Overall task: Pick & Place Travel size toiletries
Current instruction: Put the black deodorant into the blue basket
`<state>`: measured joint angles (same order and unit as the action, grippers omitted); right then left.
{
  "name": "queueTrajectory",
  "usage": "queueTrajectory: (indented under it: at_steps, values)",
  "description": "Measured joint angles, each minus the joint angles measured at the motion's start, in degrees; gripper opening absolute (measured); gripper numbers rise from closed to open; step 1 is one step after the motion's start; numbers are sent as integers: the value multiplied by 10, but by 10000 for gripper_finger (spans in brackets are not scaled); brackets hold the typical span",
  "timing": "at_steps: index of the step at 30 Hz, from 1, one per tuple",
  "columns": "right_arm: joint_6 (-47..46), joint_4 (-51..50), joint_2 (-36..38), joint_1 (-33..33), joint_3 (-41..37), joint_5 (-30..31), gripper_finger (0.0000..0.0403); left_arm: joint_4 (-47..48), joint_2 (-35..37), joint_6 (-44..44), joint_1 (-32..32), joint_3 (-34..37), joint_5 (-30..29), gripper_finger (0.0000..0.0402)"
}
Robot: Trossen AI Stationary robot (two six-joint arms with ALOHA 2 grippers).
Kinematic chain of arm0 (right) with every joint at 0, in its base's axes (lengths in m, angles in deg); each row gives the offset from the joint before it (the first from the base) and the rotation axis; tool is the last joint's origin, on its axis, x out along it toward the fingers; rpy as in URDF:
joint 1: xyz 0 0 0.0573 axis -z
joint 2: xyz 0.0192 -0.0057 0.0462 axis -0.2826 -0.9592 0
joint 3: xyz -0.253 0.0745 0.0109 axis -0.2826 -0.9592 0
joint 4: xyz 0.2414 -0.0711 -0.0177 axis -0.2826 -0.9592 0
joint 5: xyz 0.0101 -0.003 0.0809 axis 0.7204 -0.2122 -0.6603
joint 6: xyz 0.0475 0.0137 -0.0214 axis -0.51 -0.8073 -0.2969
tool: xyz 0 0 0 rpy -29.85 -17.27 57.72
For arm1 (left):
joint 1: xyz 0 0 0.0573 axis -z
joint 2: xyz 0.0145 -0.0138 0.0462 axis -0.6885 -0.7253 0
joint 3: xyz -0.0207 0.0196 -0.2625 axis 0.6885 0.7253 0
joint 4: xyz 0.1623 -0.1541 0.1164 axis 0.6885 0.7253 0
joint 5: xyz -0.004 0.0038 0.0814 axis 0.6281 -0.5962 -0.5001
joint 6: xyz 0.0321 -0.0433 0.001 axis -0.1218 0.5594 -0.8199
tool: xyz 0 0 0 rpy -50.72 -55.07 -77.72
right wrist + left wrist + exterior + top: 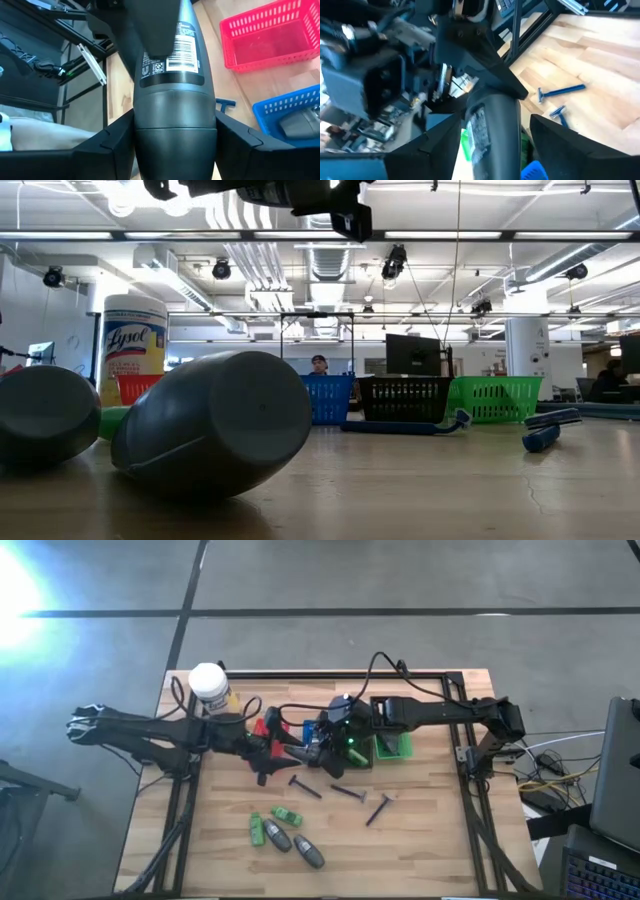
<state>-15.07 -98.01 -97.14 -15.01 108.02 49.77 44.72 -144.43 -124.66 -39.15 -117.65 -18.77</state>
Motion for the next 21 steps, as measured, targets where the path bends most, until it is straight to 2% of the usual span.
queueTrajectory:
  at_steps: [21]
  values:
    - [-2, -19, 0, 0, 18, -21, 199, -31, -26, 47, 1, -5, 20, 219]
